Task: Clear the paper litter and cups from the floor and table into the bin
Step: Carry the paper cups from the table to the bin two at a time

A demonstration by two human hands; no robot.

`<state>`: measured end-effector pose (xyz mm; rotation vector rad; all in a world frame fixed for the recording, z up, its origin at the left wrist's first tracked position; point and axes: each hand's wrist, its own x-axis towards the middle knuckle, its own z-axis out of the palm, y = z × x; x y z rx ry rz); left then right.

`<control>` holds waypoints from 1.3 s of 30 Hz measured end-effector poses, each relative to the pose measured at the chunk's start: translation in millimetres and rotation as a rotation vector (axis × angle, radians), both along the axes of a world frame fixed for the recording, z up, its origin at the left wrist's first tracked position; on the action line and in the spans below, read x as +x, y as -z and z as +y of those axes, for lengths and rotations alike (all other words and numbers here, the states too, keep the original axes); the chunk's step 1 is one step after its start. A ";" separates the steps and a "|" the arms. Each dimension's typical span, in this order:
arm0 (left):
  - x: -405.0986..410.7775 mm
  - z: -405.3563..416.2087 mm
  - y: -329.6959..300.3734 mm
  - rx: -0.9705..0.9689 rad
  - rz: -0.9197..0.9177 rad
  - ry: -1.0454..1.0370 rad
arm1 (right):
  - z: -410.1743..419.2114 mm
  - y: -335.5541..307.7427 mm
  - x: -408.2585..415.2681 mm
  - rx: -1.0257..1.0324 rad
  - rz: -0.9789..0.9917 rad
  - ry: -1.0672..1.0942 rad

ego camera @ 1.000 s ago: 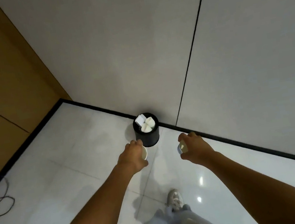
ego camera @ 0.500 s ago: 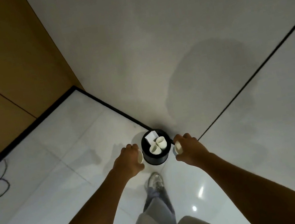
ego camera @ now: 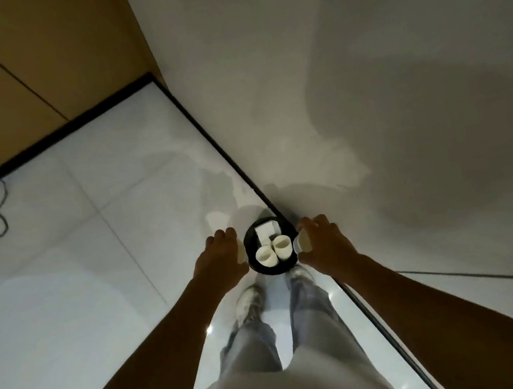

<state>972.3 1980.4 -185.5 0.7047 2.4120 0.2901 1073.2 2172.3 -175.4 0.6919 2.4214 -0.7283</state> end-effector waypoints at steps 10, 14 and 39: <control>16.2 52.7 124.5 -0.002 -0.153 -0.362 | 50.9 125.9 -40.3 -0.022 -0.113 -0.233; 19.3 61.7 193.3 -0.001 -0.127 -0.376 | 52.1 192.7 -50.4 -0.037 -0.128 -0.261; 11.3 82.5 461.0 -0.067 -0.257 -0.066 | 53.0 456.5 -65.3 -0.054 -0.412 -0.581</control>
